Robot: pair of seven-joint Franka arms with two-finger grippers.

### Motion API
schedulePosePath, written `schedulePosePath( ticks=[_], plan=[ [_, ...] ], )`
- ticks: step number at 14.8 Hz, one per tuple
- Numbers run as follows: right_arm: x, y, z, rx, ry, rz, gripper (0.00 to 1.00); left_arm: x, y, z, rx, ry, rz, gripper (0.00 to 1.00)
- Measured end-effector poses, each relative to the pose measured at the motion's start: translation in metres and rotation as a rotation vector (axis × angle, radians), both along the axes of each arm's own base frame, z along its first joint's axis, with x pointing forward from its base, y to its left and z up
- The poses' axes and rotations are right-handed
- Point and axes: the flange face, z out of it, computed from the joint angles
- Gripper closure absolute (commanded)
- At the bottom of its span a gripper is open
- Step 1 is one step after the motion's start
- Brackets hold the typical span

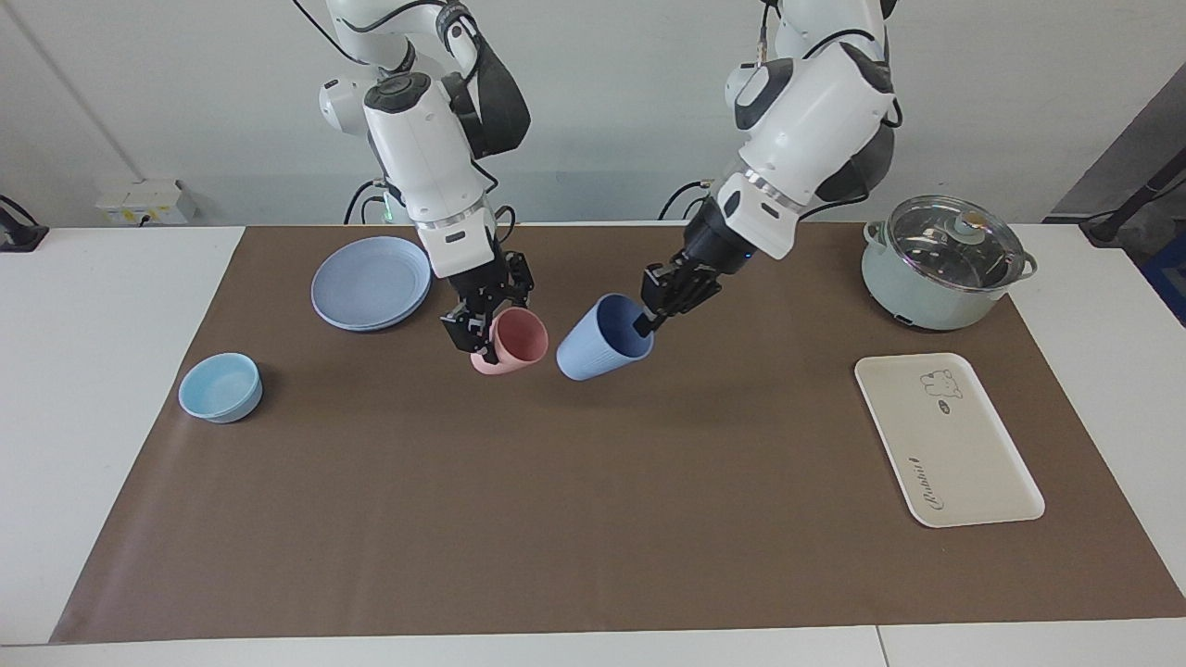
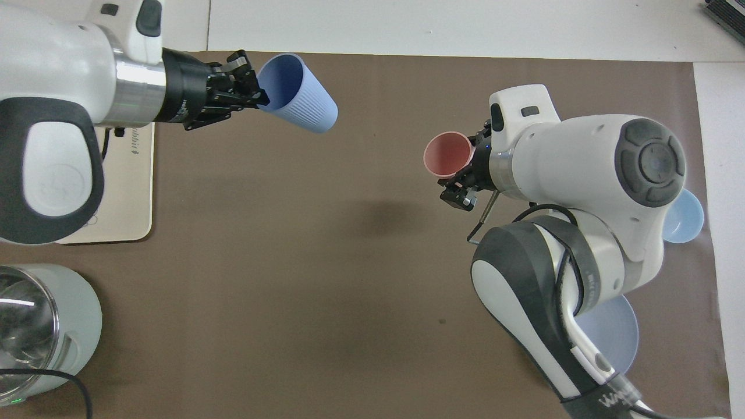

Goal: Place cup on tray
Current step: 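Carry the blue cup over the tray while the right gripper returns pink, then lower the blue cup onto the tray while the right gripper releases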

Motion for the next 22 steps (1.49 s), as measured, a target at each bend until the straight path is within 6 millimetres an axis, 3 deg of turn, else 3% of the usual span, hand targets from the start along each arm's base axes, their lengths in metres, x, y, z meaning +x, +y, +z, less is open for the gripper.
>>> schedulePosePath(
  ticks=[5,8,11,13,16,22],
  plan=[
    [0.025,-0.048,-0.002,0.099,-0.086,-0.056,1.0,0.023,0.148,-0.019,0.22,-0.087,-0.092,1.0],
    [0.044,-0.086,-0.027,0.251,-0.134,-0.082,1.0,0.019,0.235,-0.036,0.292,-0.133,-0.11,1.0],
    [0.059,-0.133,-0.056,0.355,-0.17,-0.129,1.0,0.001,0.303,-0.079,0.363,-0.172,-0.096,1.0],
    [0.065,-0.165,-0.072,0.427,-0.185,-0.187,1.0,-0.009,0.328,-0.112,0.395,-0.181,-0.071,1.0],
    [0.069,-0.202,-0.105,0.564,-0.245,-0.263,1.0,-0.019,0.346,-0.154,0.441,-0.205,-0.049,1.0],
    [0.069,-0.26,-0.178,0.614,-0.327,-0.28,1.0,-0.023,0.358,-0.197,0.471,-0.204,-0.036,1.0]
  ],
)
